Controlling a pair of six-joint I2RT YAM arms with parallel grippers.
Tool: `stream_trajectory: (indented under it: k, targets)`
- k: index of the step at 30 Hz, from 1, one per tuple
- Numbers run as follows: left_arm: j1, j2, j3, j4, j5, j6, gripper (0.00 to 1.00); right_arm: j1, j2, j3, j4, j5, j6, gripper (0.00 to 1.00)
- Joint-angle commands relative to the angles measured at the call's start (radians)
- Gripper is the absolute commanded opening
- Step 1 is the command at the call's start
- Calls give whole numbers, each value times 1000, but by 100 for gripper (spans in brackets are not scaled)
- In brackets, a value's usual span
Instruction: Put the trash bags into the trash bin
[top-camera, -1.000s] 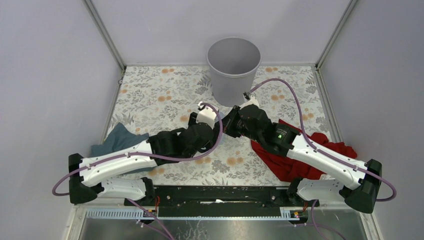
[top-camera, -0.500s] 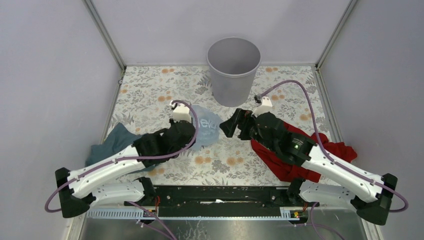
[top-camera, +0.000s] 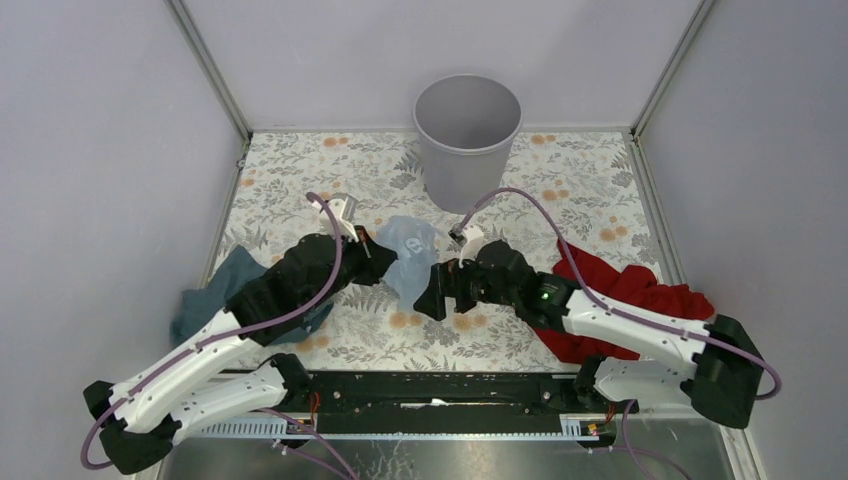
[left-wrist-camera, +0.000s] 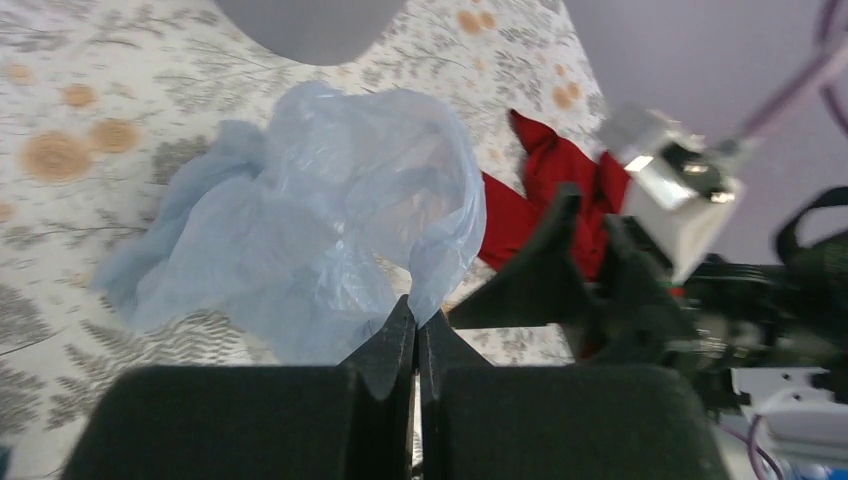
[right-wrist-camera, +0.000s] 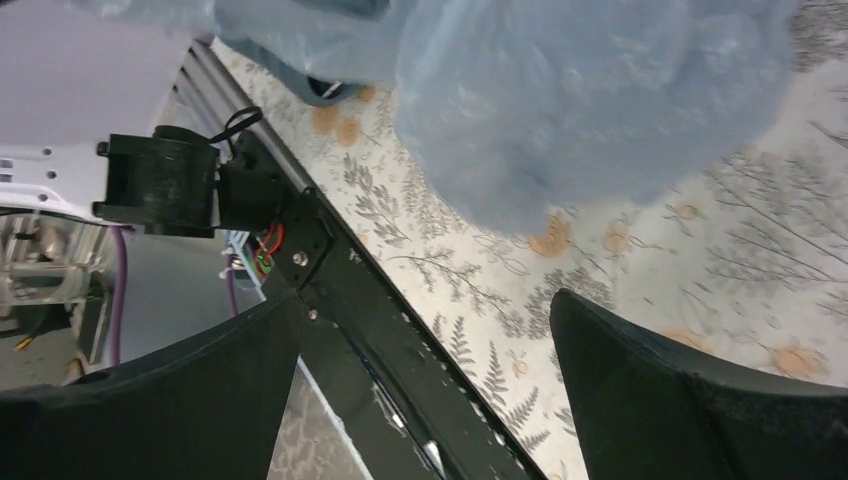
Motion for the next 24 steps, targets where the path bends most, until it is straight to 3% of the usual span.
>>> stream_trajectory:
  k: [1,5,12,14,16,17,24]
  targets:
    - [5,43,30,129,149,-56,0,15,77,-24,289,-107,68,100]
    - [6,62,25,151,175,-68,0,15,141,-10,233,63,63,97]
    - [9,3,46,98,121,-36,0,13,101,-139,219,412,15,68]
    - [9,-8,48,94,118,-28,0,13,101,-156,247,430,-18,43]
    - [10,-13,53,82,105,-17,0,12,107,-170,301,413,-62,8]
    - [11,-13,63,68,90,-10,0,11,107,-170,307,421,-69,0]
    - [14,-31,137,-50,-10,36,0,-45,42,-188,273,386,-86,0]
